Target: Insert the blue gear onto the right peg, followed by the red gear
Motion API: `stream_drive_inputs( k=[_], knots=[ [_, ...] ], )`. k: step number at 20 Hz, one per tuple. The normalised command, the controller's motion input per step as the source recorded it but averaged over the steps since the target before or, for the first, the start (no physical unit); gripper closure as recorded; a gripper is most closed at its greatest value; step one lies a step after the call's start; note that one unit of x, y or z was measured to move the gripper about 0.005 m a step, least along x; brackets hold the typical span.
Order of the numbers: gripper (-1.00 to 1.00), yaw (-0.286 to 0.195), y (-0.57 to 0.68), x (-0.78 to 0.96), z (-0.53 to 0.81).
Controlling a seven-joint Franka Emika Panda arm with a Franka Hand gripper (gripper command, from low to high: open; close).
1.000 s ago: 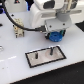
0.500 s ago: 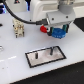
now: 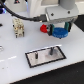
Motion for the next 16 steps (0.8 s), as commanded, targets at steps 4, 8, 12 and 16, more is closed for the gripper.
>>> stream_drive_inputs(
  k=[4,8,12,16],
  knots=[
    [1.00,0.000,-0.35,0.66,0.22],
    [1.00,0.000,-0.30,0.63,0.14],
    [1.00,0.000,-0.25,0.58,0.06],
    [1.00,0.000,-0.18,0.41,-0.01]
  ],
)
